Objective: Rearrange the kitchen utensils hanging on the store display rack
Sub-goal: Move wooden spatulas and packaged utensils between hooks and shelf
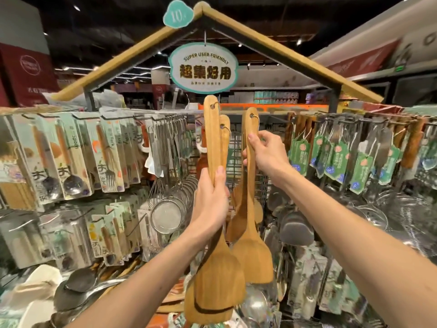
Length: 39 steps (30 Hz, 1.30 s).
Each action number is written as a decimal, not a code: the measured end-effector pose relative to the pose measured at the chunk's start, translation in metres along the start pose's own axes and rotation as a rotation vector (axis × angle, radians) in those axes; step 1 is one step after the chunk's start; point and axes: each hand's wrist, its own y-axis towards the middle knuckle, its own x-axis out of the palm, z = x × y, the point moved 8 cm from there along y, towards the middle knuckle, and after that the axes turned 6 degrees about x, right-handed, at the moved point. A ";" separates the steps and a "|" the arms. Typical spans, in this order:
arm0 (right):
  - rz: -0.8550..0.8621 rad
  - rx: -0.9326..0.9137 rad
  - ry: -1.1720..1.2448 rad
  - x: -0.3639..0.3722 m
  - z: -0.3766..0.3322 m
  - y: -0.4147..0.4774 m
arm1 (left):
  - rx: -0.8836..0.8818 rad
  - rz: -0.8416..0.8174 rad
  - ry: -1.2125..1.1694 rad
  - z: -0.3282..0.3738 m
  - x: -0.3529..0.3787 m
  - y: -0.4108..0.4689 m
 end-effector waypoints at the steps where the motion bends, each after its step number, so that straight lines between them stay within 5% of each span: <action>1: 0.004 -0.007 0.000 0.001 -0.001 0.001 | -0.013 -0.004 -0.003 -0.002 0.000 0.002; 22: 0.099 0.100 -0.165 0.006 0.045 0.056 | -0.034 -0.031 -0.053 -0.005 -0.015 0.013; 27: 0.283 0.098 -0.212 -0.010 0.042 0.014 | -0.079 -0.056 -0.106 -0.013 -0.020 0.000; 33: -0.207 0.015 0.104 0.041 0.011 -0.062 | -0.103 -0.111 -0.193 -0.015 -0.006 -0.026; 39: -0.200 0.006 0.233 0.041 0.019 -0.075 | -0.146 -0.231 -0.149 -0.017 0.009 -0.049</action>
